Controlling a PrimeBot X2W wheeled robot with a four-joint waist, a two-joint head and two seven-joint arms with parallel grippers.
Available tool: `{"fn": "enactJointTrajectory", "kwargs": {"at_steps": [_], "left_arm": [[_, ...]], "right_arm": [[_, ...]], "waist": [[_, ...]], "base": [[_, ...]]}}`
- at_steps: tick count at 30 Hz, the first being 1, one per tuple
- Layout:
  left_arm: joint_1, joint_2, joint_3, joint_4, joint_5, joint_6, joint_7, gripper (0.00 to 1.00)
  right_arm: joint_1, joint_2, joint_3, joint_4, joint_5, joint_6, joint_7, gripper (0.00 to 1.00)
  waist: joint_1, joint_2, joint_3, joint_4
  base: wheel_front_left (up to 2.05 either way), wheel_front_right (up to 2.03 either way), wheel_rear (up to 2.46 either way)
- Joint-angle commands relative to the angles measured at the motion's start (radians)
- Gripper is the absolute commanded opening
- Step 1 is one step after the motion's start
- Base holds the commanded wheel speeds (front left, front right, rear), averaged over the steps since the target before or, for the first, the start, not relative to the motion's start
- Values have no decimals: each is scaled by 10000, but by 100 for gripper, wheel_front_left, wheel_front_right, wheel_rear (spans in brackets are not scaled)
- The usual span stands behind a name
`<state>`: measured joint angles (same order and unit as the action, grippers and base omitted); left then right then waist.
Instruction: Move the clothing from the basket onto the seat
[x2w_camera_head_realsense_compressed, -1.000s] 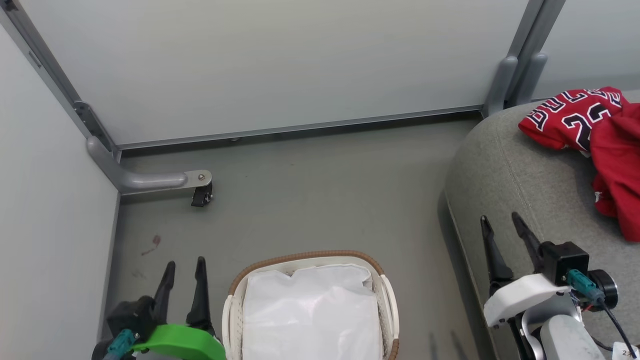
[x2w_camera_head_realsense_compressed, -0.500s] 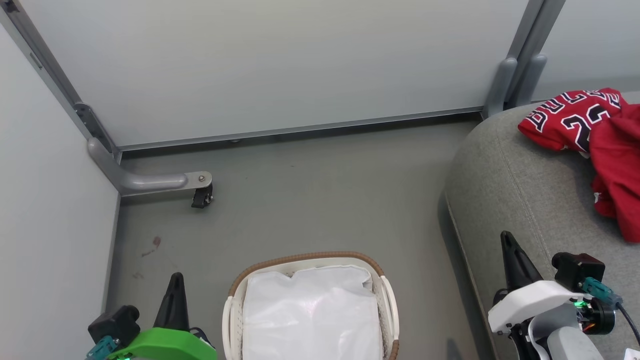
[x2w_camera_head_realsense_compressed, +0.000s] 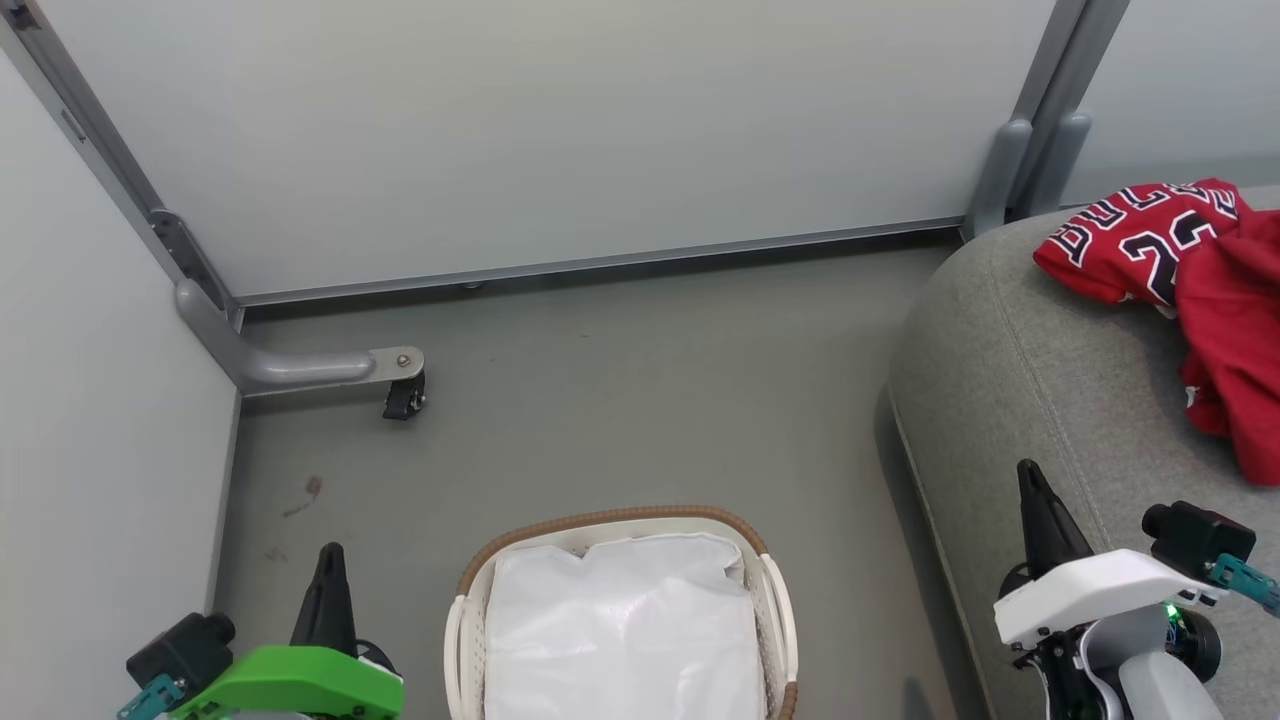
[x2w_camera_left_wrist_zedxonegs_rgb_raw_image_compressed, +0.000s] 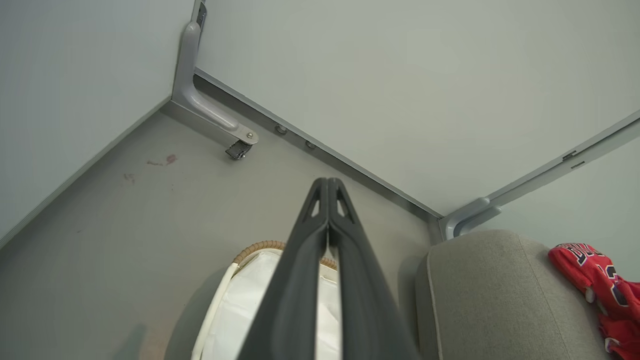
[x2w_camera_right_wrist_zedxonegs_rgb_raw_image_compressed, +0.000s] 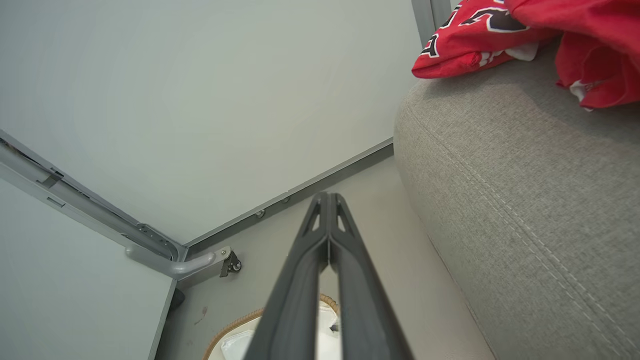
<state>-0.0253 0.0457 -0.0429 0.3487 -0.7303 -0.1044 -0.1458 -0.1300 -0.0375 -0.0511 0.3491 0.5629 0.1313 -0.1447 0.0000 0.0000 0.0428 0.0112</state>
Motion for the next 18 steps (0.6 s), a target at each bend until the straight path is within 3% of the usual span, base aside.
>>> {"fn": "enactJointTrajectory", "kwargs": {"at_steps": [1,18], "left_arm": [[-321,26,91,-202,-359,-36,86,0],[-473,35,453,-416,-2403,-102,691,0]], "right_arm": [[-28,-61,-48,-206,429,-1,93,0],[38,-86,-193,-422,2849,-2,695,0]], "waist": [[0,0,-6,-1],[0,0,-72,-20]], "base": [[0,0,0],[0,0,0]]}}
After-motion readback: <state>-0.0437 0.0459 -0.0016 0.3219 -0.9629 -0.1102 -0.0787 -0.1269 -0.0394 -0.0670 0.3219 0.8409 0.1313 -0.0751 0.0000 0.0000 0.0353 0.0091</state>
